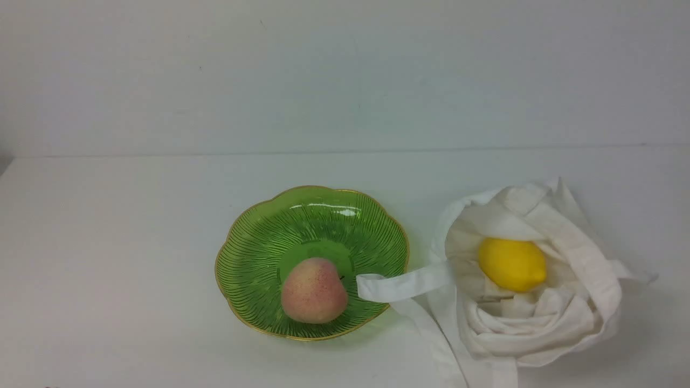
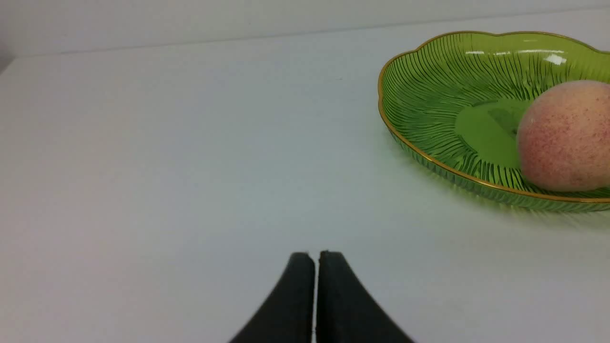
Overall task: Take the fruit out of the cloth bag on the white table and place them on a plate.
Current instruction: 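Reach into the bag and grasp a fruit with the right gripper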
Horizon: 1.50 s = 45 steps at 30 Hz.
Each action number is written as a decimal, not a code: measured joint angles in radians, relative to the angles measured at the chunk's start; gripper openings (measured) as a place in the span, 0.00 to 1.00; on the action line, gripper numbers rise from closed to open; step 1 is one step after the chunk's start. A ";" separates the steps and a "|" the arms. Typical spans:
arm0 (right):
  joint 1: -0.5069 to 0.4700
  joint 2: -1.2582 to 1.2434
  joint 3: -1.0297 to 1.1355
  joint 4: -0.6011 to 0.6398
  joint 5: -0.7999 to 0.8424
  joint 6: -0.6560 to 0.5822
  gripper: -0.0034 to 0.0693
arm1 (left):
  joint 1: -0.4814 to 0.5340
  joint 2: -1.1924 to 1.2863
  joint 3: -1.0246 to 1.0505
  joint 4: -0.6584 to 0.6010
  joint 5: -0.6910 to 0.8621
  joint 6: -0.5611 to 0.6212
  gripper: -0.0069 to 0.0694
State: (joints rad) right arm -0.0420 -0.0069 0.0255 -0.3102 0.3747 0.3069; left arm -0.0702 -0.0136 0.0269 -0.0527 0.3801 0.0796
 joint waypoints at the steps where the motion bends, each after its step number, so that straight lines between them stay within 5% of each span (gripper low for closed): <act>1: 0.000 0.000 0.000 0.000 0.000 0.000 0.03 | 0.000 0.000 0.000 0.000 0.000 0.000 0.08; 23: 0.000 0.000 0.000 -0.006 -0.003 0.006 0.03 | 0.000 0.000 0.000 0.000 0.000 0.000 0.08; 33: 0.000 0.000 0.004 0.211 -0.397 0.240 0.03 | 0.000 0.000 0.000 0.000 0.000 0.000 0.08; 45: 0.000 0.000 -0.010 0.241 -0.655 0.326 0.03 | 0.000 0.000 0.000 0.000 0.000 0.000 0.08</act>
State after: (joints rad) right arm -0.0420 -0.0073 0.0159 -0.0697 -0.2801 0.6329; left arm -0.0702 -0.0136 0.0269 -0.0527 0.3801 0.0796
